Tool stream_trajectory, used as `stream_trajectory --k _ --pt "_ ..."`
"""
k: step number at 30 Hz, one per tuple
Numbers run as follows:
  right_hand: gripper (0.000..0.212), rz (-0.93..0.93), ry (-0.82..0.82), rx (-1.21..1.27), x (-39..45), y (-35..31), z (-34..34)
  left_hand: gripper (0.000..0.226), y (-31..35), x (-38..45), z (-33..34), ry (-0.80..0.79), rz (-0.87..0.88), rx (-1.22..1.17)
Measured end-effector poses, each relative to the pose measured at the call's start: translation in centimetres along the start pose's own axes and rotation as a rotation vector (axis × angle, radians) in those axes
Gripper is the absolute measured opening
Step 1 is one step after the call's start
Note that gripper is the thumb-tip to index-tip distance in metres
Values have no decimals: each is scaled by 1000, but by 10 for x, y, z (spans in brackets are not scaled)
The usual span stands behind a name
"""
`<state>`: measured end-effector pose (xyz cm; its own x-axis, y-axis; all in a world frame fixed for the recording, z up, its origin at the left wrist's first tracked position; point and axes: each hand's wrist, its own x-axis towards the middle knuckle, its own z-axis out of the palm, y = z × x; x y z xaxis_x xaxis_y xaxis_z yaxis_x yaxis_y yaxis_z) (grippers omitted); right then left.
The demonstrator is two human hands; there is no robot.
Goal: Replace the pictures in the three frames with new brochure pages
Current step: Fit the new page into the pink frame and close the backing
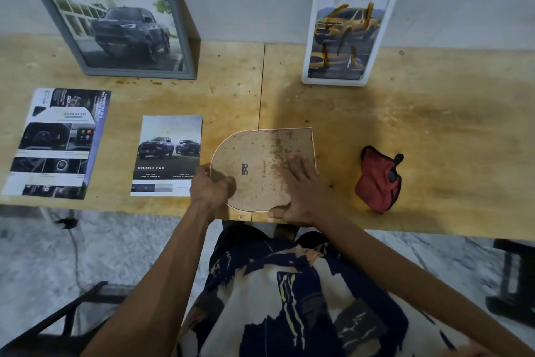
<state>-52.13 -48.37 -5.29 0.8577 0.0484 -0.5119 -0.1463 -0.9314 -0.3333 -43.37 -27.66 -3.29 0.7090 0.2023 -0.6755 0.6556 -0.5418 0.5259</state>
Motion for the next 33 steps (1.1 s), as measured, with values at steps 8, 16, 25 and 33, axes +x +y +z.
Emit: stream_trajectory --k 8,16,25,33 --pt "122 -43 -46 -34 -2 5 -7 35 11 -4 -8 142 24 -103" --pt "50 -322 326 -28 -35 -4 -13 26 33 4 -33 -5 -45 -241" --pt "39 -291 657 27 -48 -30 -37 16 67 -11 -59 -148 45 -454" --pt "40 30 906 637 -52 -78 -65 50 48 -31 -81 -218 218 -501"
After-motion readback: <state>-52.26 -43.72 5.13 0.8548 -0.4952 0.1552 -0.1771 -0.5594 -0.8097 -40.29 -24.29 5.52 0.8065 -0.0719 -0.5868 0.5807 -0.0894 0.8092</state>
